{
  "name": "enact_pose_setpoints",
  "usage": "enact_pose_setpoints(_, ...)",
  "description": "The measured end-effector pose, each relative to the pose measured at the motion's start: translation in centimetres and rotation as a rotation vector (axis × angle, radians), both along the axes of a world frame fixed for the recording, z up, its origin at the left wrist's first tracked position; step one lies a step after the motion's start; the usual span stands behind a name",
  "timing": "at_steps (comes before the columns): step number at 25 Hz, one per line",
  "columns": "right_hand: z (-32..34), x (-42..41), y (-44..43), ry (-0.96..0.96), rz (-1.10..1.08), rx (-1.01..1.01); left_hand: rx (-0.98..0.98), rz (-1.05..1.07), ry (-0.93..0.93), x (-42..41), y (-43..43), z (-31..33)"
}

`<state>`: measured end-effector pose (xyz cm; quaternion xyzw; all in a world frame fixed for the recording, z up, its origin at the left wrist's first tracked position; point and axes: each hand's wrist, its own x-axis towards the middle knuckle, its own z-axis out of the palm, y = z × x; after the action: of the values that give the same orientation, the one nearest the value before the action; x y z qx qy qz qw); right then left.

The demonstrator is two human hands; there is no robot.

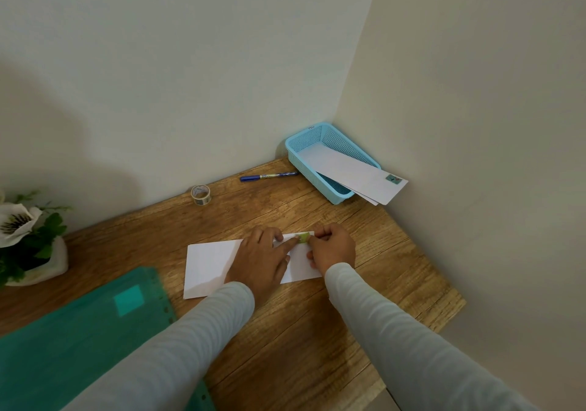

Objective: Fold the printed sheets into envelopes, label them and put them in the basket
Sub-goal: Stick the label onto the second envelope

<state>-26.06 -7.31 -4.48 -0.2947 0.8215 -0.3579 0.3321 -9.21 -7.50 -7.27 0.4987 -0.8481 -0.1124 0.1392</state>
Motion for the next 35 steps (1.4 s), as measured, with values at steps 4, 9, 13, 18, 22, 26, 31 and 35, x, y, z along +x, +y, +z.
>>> enact_pose_setpoints(4,0.14,-0.07,-0.13,0.018,0.029,0.012,0.006,-0.002,0.0,0.02,-0.02,0.06)
enact_pose_setpoints(9,0.36,-0.25,-0.29,0.01,0.055,0.027,0.016,-0.008,-0.006,0.04,-0.09,0.15)
enact_pose_setpoints(13,0.12,-0.39,-0.1,-0.019,0.049,0.008,0.003,-0.008,-0.005,0.06,-0.01,-0.01)
enact_pose_setpoints(18,0.27,-0.53,-0.05,-0.038,0.068,0.0,-0.009,-0.005,0.01,0.11,-0.01,-0.09)
enact_pose_setpoints(22,0.55,-0.68,-0.2,-0.073,0.076,0.017,-0.03,-0.003,0.026,0.11,0.12,-0.23)
enact_pose_setpoints(26,0.66,-0.9,-0.27,-0.09,0.082,0.026,-0.035,-0.012,0.035,0.19,0.08,-0.35)
enact_pose_setpoints(31,0.6,-0.9,-0.4,-0.076,0.077,0.028,-0.036,-0.012,0.025,0.17,0.06,-0.35)
enact_pose_setpoints(35,0.56,-0.72,-0.33,-0.075,0.07,0.024,-0.031,-0.016,0.022,0.18,0.08,-0.1)
